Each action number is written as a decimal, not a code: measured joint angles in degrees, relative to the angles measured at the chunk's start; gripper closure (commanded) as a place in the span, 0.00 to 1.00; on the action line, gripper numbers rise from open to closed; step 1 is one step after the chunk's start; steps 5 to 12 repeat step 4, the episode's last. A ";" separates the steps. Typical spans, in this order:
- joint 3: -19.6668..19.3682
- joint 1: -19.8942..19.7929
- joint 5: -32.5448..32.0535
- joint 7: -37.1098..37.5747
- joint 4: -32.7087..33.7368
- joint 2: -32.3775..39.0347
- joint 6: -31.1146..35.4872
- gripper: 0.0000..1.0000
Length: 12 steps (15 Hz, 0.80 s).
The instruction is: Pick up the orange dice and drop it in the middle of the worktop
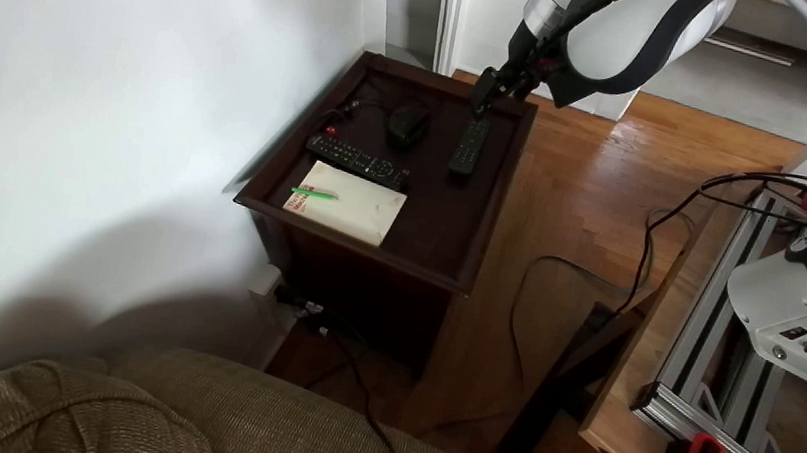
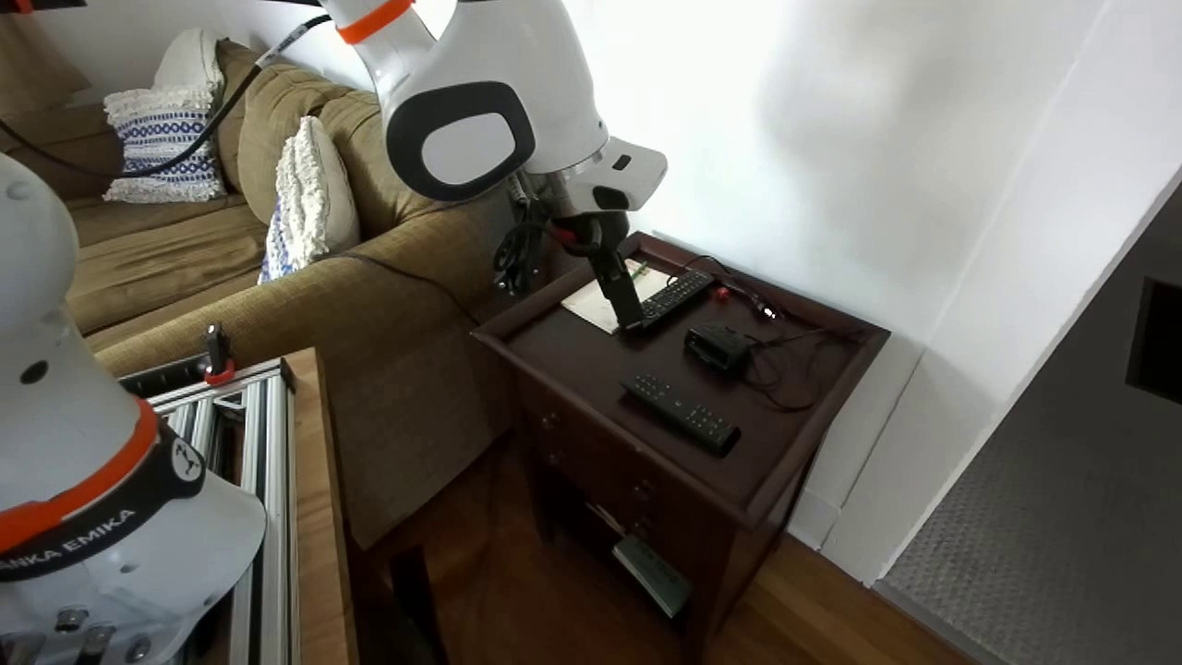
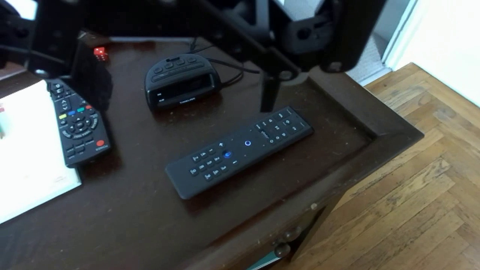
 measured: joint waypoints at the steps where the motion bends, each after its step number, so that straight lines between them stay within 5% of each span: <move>1: -0.50 0.57 -0.23 0.00 0.17 0.00 -0.18 0.00; 12: -0.77 0.87 -0.37 0.00 0.18 0.01 -0.28 0.00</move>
